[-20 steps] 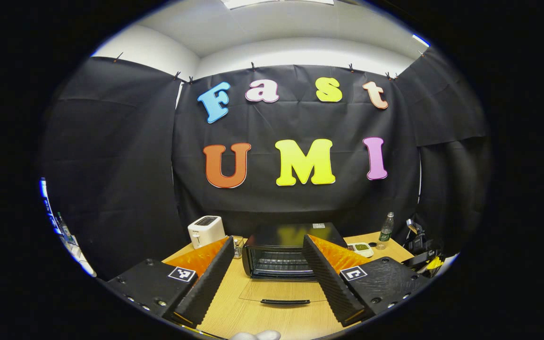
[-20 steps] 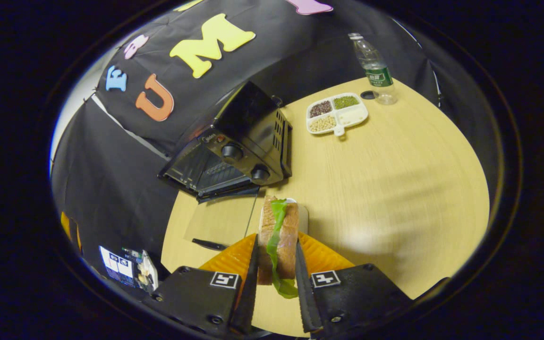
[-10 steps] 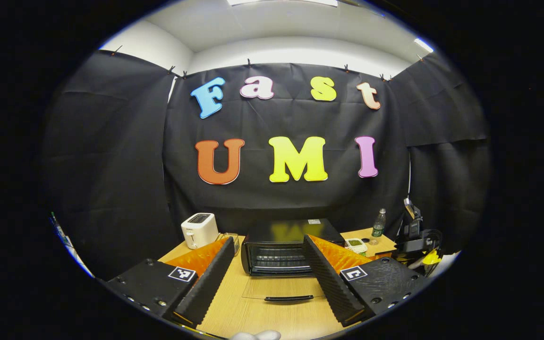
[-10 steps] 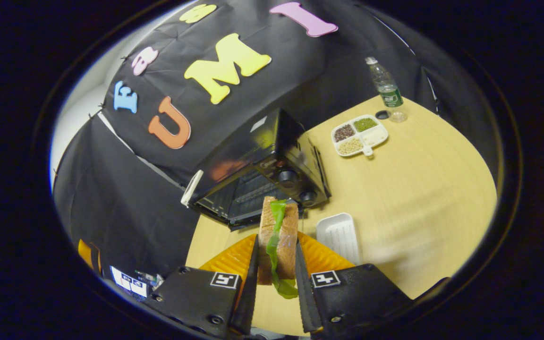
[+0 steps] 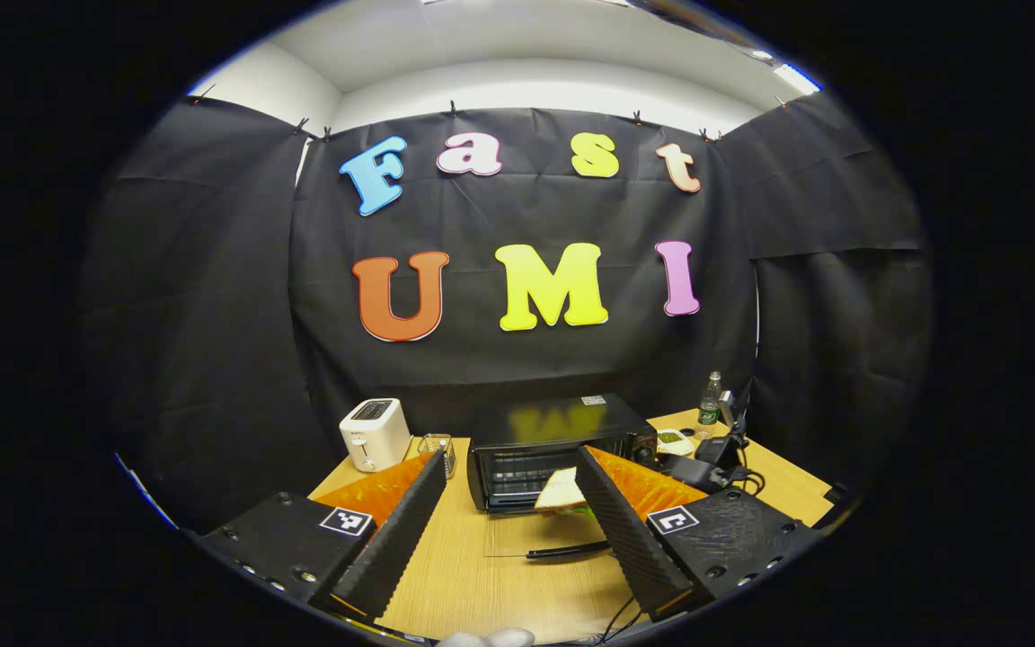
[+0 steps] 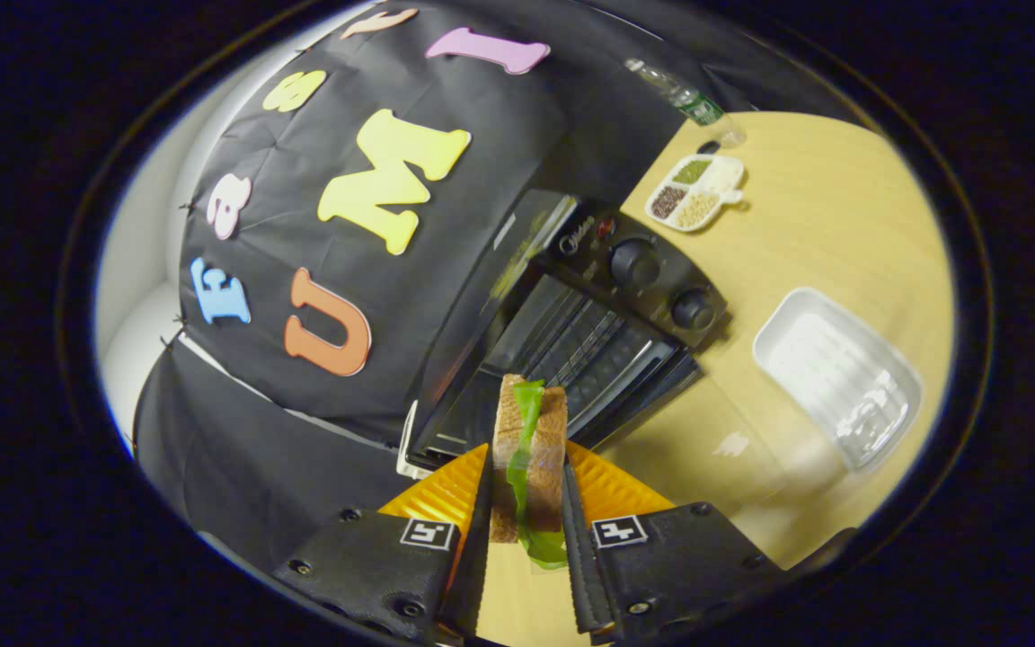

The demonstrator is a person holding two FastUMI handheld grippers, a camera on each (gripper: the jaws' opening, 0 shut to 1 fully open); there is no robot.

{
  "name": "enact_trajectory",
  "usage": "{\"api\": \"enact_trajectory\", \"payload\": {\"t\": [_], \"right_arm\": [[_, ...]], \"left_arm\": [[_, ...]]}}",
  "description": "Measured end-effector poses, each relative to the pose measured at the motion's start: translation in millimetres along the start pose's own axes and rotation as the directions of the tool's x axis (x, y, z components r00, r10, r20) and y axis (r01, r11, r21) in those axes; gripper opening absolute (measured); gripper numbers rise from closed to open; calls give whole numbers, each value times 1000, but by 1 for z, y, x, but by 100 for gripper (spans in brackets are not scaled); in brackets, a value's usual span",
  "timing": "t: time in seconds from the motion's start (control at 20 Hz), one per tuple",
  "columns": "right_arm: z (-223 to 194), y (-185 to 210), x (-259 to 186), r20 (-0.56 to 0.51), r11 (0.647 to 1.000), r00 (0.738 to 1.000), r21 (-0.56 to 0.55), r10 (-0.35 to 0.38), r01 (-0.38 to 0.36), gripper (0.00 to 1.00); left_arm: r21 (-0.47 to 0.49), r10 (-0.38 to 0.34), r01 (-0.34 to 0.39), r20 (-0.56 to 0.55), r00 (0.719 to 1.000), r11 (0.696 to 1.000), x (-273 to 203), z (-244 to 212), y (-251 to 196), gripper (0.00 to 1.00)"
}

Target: Open the electric oven with the left hand, put the food in, and close the electric oven.

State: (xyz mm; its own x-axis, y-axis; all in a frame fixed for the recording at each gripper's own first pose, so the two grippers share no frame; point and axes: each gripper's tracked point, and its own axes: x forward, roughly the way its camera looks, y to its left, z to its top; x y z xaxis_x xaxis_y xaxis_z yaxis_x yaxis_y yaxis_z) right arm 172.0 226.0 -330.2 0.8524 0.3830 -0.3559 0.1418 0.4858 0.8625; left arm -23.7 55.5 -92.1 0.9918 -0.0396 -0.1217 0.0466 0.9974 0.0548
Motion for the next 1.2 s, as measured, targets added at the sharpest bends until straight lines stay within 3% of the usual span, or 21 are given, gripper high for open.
{"api": "enact_trajectory", "payload": {"t": [0.1,0.15,0.2,0.35,0.4,0.45,0.7,0.75,0.8,1.05,1.1,1.2], "right_arm": [[-7,0,20,27,998,1000,58,0,-1,38],[-7,0,28,50,997,999,80,3,-7,38],[-4,-1,35,74,995,997,96,0,-7,42],[4,-10,59,128,991,992,135,-17,0,38],[6,-10,67,144,990,989,143,-18,-3,38],[8,-7,73,158,990,987,143,-11,-11,38],[15,3,106,174,995,985,96,-2,-15,38],[18,2,111,180,996,984,92,-8,-9,42],[22,-1,115,188,996,982,87,-18,2,38],[33,-12,127,219,994,974,105,-56,34,37],[33,-14,130,218,993,974,107,-63,40,42],[30,-18,130,204,995,975,78,-83,68,38]], "left_arm": [[3,-5,5,-6,1000,1000,-1,-2,4,95],[4,-7,7,-10,1000,1000,-1,-5,6,88],[4,-7,7,-15,1000,1000,-2,-6,8,95],[-5,-6,6,-28,1000,1000,-3,-12,12,95],[-6,-5,5,-33,999,1000,-2,-14,14,89],[-6,-3,3,-37,999,1000,-1,-16,16,95],[-14,9,-10,-48,999,1000,0,-23,22,95],[-15,12,-13,-51,999,1000,1,-25,24,95],[-17,13,-14,-54,998,1000,1,-26,24,95],[-27,17,-19,-67,998,999,5,-32,25,95],[-30,17,-19,-67,998,999,7,-30,25,96],[-32,15,-17,-63,998,999,8,-29,25,96]]}}
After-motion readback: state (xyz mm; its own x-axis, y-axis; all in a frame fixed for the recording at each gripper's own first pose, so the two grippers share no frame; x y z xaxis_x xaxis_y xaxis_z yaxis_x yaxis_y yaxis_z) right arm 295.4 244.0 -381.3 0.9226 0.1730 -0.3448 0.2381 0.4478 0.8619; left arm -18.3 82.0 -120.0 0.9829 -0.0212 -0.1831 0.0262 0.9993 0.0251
